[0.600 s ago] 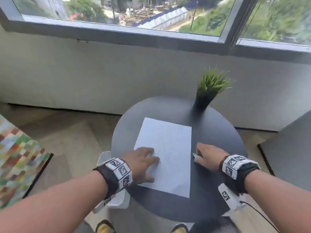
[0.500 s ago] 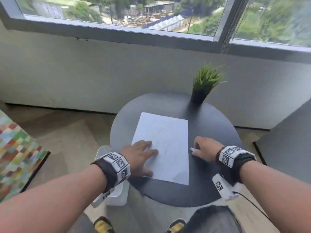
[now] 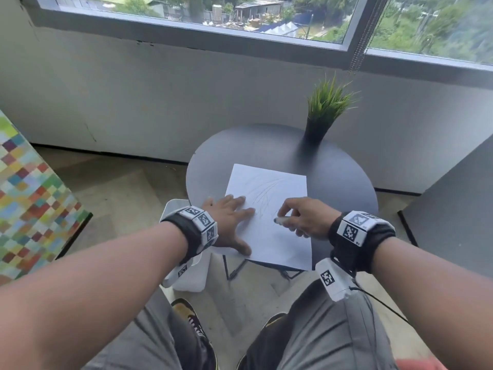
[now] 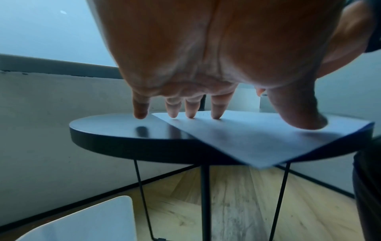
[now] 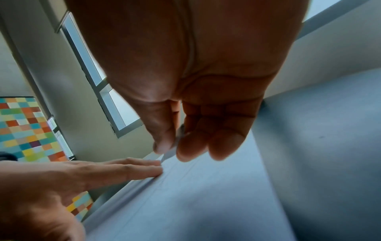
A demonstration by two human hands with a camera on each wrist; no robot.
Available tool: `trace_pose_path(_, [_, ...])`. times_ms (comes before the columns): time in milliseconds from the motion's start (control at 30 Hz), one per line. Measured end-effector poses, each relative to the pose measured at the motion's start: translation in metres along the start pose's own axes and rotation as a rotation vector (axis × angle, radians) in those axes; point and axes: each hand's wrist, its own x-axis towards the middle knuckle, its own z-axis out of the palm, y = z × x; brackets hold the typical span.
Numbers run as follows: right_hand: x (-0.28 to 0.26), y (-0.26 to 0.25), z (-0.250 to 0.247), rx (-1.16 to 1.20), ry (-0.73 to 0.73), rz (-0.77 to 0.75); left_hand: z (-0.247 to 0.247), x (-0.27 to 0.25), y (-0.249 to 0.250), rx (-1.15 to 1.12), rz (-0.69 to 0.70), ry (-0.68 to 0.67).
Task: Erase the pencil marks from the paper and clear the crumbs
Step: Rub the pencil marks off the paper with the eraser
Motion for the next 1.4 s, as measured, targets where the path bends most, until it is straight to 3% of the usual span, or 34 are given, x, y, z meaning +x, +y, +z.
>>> trace_pose_path(133, [0.026,-0.01,0.017,-0.064,-0.038,-0.041,0.001,0.009,-0.004,0.037,0.016,-0.016])
trace_pose_path(333, [0.053,-0.005,0.021,-0.334,0.072,-0.06,-0.002,0.019,-0.004,0.052,0.031,-0.031])
trace_pose_path(500, [0.033,-0.014,0.033,-0.47,-0.179,-0.286,0.004,0.02,-0.008,0.06,0.052,-0.025])
trace_pose_path(667, [0.055,-0.006,0.021,-0.454,0.003,-0.199,0.003,0.022,-0.01,0.071,0.067,-0.029])
trace_pose_path(800, [0.03,-0.019,0.036,-0.538,-0.267,-0.331,0.003,0.023,-0.008,0.051,0.056,-0.052])
trace_pose_path(967, [0.051,-0.005,0.014,-0.458,0.008,-0.165,0.001,0.023,-0.007,0.075,0.062,-0.041])
trace_pose_path(1100, [0.024,-0.019,0.035,-0.539,-0.261,-0.316,0.001,0.021,-0.006,0.059,0.053,-0.06])
trace_pose_path(1133, [0.025,-0.02,0.033,-0.558,-0.259,-0.318,0.001,0.022,-0.006,0.055,0.055,-0.061])
trace_pose_path(1267, [0.049,-0.007,0.017,-0.484,0.03,-0.165,0.001,0.022,-0.006,0.063,0.059,-0.055])
trace_pose_path(1333, [0.039,-0.013,0.026,-0.533,-0.067,-0.233,0.001,0.02,-0.005,0.062,0.053,-0.062])
trace_pose_path(1400, [0.023,-0.022,0.037,-0.573,-0.259,-0.322,0.002,0.02,-0.005,0.053,0.05,-0.073])
